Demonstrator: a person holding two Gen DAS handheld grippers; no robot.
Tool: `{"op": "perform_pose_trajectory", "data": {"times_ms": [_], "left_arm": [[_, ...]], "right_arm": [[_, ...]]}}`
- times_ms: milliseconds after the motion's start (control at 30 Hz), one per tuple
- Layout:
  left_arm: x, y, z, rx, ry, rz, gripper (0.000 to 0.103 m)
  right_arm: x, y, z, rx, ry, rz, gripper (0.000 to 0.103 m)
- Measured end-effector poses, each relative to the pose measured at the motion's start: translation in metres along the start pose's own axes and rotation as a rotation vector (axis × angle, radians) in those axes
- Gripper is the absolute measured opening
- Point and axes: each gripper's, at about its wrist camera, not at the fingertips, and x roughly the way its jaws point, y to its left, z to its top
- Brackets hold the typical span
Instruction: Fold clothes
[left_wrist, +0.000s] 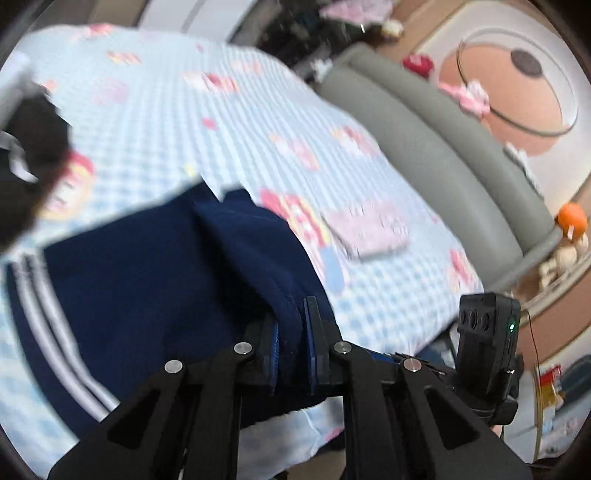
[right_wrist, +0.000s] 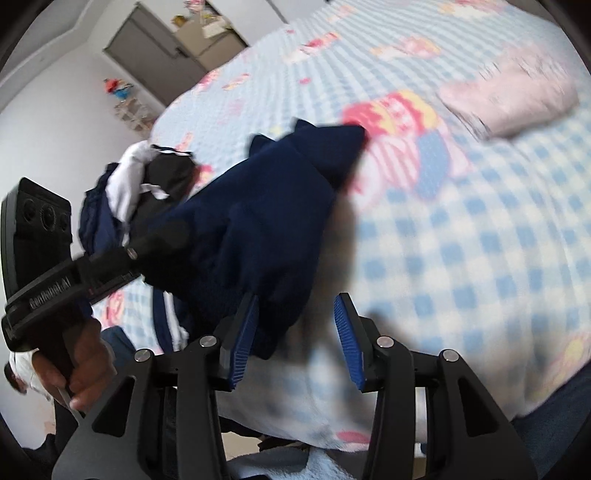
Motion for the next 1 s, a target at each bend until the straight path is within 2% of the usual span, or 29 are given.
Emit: {"op": "perform_pose_trajectory", "data": {"times_ms": [67, 133, 333, 400, 467, 500, 533, 700, 833, 867, 933, 1000], "left_arm": [[-0.024, 0.004, -0.001, 0.002, -0.073, 0.058, 0.012], [-0.044, 0.019, -0.015, -0.007, -0.106, 0.096, 0.012], [-0.040, 0.089, -0.078, -0.186, 0.006, 0.137, 0.012], [-0.039, 0.113, -0.099, -0.244, 0.045, 0.151, 0.012], [-0.022, 0.116, -0.109, -0.252, 0.122, 0.158, 0.012], [-0.017, 0.116, -0.112, -0.254, 0.149, 0.151, 0.012], [-0.017, 0.113, -0.112, -0.241, 0.145, 0.163, 0.012], [-0.026, 0.111, -0.104, -0.255, 0.095, 0.137, 0.012], [-0.036, 0.108, -0.104, -0.250, 0.059, 0.125, 0.014], [-0.034, 0.108, -0.104, -0.243, 0.066, 0.144, 0.015], [-0.019, 0.115, -0.107, -0.254, 0.128, 0.198, 0.015], [-0.016, 0.123, -0.106, -0.304, 0.148, 0.187, 0.016]], "right_arm": [[-0.002, 0.011, 0.007, -0.044, -0.009, 0.018, 0.050], [0.009, 0.023, 0.007, -0.074, 0.013, 0.031, 0.050], [0.043, 0.055, 0.006, -0.154, 0.087, 0.063, 0.050], [0.058, 0.055, 0.001, -0.171, 0.124, 0.025, 0.050], [0.072, 0.052, -0.003, -0.174, 0.163, -0.027, 0.050], [0.078, 0.049, -0.004, -0.168, 0.184, -0.059, 0.050], [0.079, 0.046, -0.004, -0.155, 0.184, -0.054, 0.050], [0.070, 0.041, 0.002, -0.158, 0.155, -0.020, 0.051], [0.071, 0.045, 0.005, -0.179, 0.167, 0.015, 0.052], [0.073, 0.045, 0.005, -0.180, 0.170, 0.018, 0.052], [0.077, 0.045, 0.005, -0.182, 0.176, 0.025, 0.052], [0.081, 0.045, 0.006, -0.184, 0.182, 0.032, 0.052]]}}
